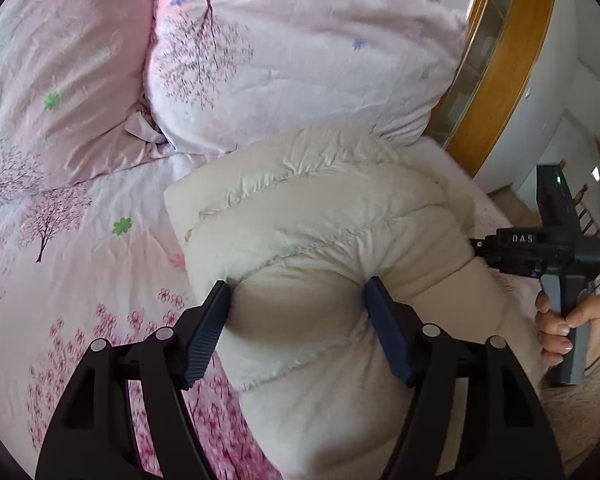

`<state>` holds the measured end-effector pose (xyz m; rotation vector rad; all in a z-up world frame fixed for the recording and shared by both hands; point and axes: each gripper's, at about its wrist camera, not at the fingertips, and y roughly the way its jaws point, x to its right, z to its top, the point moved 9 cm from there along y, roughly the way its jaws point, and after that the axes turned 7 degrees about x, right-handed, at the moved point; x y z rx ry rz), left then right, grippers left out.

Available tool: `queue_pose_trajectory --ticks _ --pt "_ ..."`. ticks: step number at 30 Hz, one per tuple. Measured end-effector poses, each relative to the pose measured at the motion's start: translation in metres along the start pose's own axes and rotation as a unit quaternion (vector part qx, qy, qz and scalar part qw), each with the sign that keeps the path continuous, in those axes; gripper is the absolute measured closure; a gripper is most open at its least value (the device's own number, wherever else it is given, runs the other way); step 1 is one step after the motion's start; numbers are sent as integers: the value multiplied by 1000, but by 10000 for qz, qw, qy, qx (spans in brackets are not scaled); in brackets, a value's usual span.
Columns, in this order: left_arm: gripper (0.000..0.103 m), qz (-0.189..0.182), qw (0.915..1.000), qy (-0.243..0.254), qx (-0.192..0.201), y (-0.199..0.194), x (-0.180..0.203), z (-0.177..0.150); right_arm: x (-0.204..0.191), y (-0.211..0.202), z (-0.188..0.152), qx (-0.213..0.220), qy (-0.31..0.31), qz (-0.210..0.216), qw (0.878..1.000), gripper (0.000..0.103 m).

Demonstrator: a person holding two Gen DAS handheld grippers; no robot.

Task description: Fold large clothes

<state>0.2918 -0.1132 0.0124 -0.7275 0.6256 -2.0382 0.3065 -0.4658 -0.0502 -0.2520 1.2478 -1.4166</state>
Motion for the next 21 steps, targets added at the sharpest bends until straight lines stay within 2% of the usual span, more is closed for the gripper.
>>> queue_pose_trajectory --ticks 4,6,9,11,14,16,21 --pt "33 -369 9977 90 566 -55 20 2 -5 -55 -16 699 -465 292 9960 67" --pt "33 -622 9954 160 713 -76 38 -2 -10 -69 -32 814 -621 488 9935 68" --pt "33 -903 9925 419 716 -91 66 -16 -19 -76 -64 760 -884 686 9908 68" --pt "33 -1023 9917 574 524 -88 79 -28 -22 -74 -83 704 -1057 606 9901 68" --pt "33 -748 9935 810 287 -73 82 -45 -15 -57 -100 473 -1077 315 9926 67" --pt "33 -556 9938 955 137 -59 79 -55 -9 -46 -106 379 -948 316 9943 66" --pt "33 -304 9940 1047 56 -42 74 -73 -8 -38 -112 492 -952 231 9940 66"
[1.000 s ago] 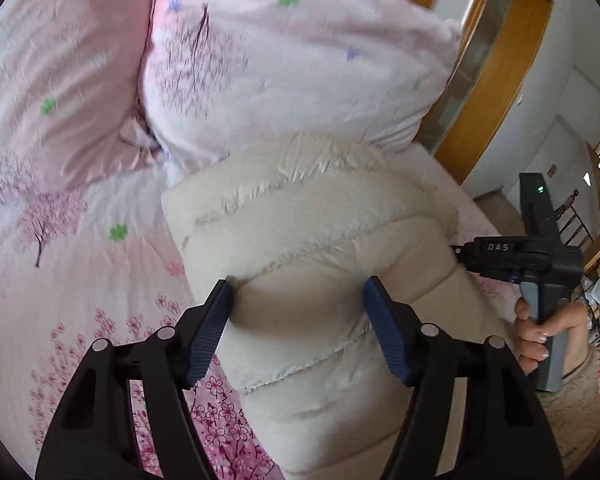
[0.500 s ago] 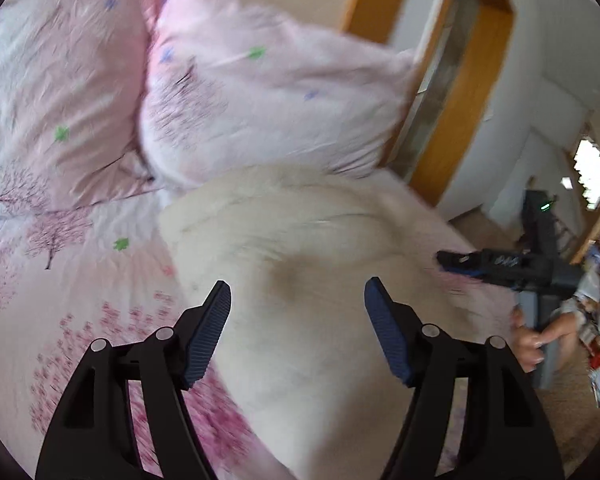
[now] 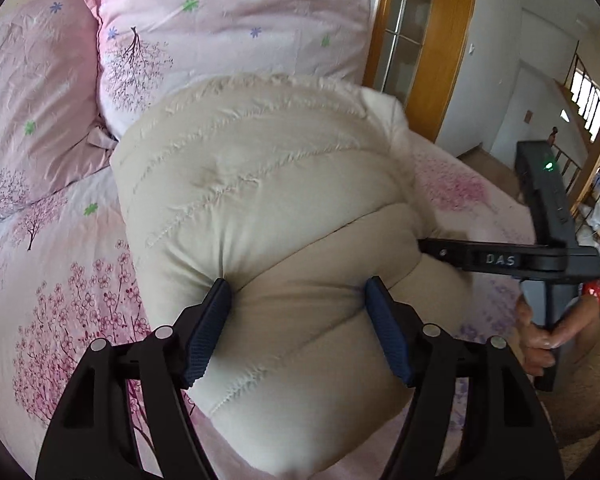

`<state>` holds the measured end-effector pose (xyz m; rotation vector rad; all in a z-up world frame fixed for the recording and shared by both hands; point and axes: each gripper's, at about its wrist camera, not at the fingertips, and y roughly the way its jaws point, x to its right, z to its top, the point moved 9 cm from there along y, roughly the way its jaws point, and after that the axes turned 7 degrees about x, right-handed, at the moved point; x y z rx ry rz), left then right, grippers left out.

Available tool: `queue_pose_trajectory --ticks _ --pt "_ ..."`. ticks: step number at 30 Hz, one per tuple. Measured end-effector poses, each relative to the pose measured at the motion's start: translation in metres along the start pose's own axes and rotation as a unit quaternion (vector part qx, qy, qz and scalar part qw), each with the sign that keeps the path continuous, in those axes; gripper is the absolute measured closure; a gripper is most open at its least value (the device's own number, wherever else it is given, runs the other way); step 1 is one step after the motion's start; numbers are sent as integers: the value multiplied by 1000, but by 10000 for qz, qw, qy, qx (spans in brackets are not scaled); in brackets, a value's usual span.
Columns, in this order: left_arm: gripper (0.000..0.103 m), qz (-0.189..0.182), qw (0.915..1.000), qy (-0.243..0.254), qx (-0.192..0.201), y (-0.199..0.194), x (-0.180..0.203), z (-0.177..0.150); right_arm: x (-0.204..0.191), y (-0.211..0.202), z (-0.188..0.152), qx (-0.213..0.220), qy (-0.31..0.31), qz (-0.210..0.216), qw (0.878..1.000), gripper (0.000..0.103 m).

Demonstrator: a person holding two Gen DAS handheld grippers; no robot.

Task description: Fold large clothes

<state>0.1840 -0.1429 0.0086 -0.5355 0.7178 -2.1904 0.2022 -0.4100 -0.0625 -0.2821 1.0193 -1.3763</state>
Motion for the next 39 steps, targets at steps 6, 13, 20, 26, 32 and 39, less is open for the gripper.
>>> queue_pose_trajectory --ticks 6,13,20,26,32,39 --pt "30 101 9996 -23 270 -23 5 -2 -12 -23 2 300 -294 -22 9991 65" --pt "24 242 9993 122 244 -25 14 -19 -14 -33 -24 299 -503 -3 9983 59" --pt "20 623 9972 383 127 -11 17 -23 -5 -23 -29 173 -242 119 9995 59" --pt "15 605 9973 397 78 -8 19 -25 -4 -21 -30 176 -254 122 9994 58" --pt "14 -150 9978 -589 273 -41 -3 -9 -1 -45 -5 79 88 606 9981 27" --pt "12 -741 9674 -2416 158 -34 -84 8 46 -38 56 -124 1390 1112 9840 2"
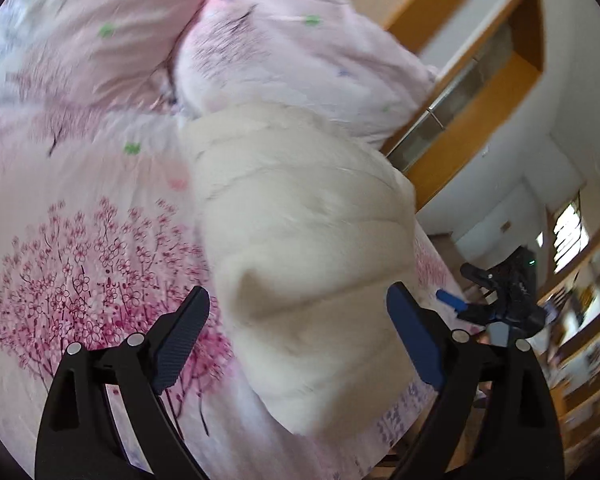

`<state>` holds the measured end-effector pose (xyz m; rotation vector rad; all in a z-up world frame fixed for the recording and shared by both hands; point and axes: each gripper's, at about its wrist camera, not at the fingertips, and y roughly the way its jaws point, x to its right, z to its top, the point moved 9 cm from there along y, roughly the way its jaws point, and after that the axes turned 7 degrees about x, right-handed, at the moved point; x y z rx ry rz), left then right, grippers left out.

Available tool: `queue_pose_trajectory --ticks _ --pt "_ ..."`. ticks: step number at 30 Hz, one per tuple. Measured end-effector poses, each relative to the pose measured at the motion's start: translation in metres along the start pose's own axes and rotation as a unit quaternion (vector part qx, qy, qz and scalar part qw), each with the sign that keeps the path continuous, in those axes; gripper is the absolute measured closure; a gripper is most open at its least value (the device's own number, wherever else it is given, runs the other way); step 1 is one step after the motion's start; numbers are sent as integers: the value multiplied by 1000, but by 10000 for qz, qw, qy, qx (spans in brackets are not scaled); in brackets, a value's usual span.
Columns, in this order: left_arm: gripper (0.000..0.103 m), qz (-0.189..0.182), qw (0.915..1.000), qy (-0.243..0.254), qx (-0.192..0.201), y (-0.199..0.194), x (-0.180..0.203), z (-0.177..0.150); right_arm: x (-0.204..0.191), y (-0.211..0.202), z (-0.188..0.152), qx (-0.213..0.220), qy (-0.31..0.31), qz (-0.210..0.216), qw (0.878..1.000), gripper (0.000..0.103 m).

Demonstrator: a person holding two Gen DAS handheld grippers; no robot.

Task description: Fold large clothes

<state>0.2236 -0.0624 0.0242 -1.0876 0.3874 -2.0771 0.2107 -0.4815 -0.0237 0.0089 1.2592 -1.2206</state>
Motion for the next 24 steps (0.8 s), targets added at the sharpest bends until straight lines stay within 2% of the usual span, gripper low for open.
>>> queue_pose_trajectory --ticks 4,9,12,17,24 --pt "12 -172 9983 -456 -335 22 -14 1 13 30 14 -376 80 -246 9990 2" --pt "12 -581 9908 -998 -700 50 -18 -2 21 63 18 -852 144 -235 9960 2" --pt "10 -680 9889 -1060 -782 59 -16 -1 12 78 14 -1154 223 191 9929 2" --pt "7 -730 9888 -998 -834 73 -14 7 -8 96 1 -1526 -172 452 9871 2" --pt "4 -878 9849 -1144 -954 92 -17 6 -26 111 -6 -1669 -368 830 9818 2"
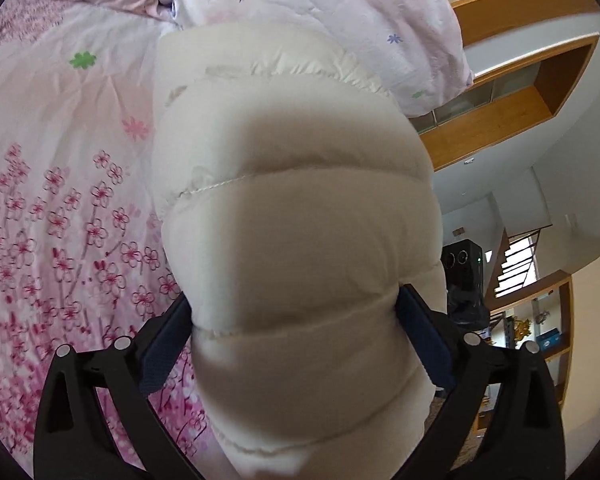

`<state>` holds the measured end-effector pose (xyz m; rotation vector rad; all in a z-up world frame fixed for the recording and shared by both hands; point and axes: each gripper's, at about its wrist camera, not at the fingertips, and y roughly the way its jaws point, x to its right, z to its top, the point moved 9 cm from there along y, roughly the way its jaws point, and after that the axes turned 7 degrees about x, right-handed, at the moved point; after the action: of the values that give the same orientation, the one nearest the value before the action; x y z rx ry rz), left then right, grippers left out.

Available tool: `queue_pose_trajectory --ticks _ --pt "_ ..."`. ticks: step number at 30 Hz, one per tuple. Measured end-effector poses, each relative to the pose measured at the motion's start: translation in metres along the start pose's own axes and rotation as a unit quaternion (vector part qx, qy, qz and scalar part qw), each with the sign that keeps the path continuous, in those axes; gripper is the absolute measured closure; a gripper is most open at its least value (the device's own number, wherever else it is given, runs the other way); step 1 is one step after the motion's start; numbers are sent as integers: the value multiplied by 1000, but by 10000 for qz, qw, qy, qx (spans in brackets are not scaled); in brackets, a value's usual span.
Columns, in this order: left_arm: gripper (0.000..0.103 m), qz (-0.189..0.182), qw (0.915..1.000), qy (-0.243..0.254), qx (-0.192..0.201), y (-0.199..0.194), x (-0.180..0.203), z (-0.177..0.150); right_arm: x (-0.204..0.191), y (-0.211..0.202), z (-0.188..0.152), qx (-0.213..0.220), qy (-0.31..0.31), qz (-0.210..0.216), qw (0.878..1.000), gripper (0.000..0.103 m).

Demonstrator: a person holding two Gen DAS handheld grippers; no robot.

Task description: Fold large clothes

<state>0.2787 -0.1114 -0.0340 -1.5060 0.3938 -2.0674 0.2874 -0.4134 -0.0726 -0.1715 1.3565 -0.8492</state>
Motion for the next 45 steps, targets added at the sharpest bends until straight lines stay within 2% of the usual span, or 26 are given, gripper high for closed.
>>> queue_pose_trajectory --ticks 2,4,5,6,8,11,13,17,19,23,26,29,32,34,37,40,41,42,43,45 --pt "4 -104 9999 -79 -22 5 -1 -1 -5 4 -4 -100 -10 133 9999 11" --pt "11 -209 9997 -138 11 6 1 0 -11 10 -14 -253 317 576 9975 37" --pt "19 -243 9996 -140 51 5 1 1 -12 12 -15 -240 368 697 9966 43" --pt "29 -305 9994 -124 114 2 3 2 -15 13 -16 -214 383 822 9957 54" --pt "40 -422 9989 -112 180 -6 4 4 -25 13 -17 -135 361 954 9947 65" --pt "51 -543 9979 -49 345 -22 6 10 -50 15 -17 -79 72 888 9960 73" --pt "54 -625 9966 56 526 -40 8 17 -75 20 -15 -61 -153 926 9956 76" --pt "55 -516 9933 244 1000 -81 5 40 -123 36 -3 40 -595 1108 9920 77" --pt "55 -353 9911 308 1242 -103 -2 53 -148 53 5 85 -819 1176 9896 77" --pt "55 104 9873 378 1539 -127 -25 80 -173 92 19 112 -961 1130 9889 77" --pt "55 502 9862 314 1549 -130 -53 94 -173 126 26 42 -833 961 9919 77" --pt "54 896 9853 117 1448 -123 -88 104 -157 162 28 -146 -451 668 9966 75" --pt "51 1033 9846 -2 1410 -117 -107 105 -142 187 21 -292 62 467 9985 67" --pt "49 1184 9841 80 1325 -113 -111 105 -136 193 16 -293 272 348 9986 55" --pt "46 1345 9831 162 1228 -113 -107 105 -123 179 8 -245 379 9 9990 40" --pt "43 1511 9795 274 1303 -120 -96 106 -128 159 6 79 77 -438 9990 34" --pt "42 1591 9770 338 1381 -126 -93 106 -132 144 6 317 -105 -643 9974 34" --pt "42 1701 9732 418 1488 -135 -92 104 -132 134 7 479 -208 -761 9957 32" --pt "42 1856 9676 543 1625 -143 -87 104 -136 116 8 830 -408 -1006 9906 32" --pt "42 2192 9527 859 1921 -162 -75 100 -150 90 8 1432 -780 -1404 9766 31"
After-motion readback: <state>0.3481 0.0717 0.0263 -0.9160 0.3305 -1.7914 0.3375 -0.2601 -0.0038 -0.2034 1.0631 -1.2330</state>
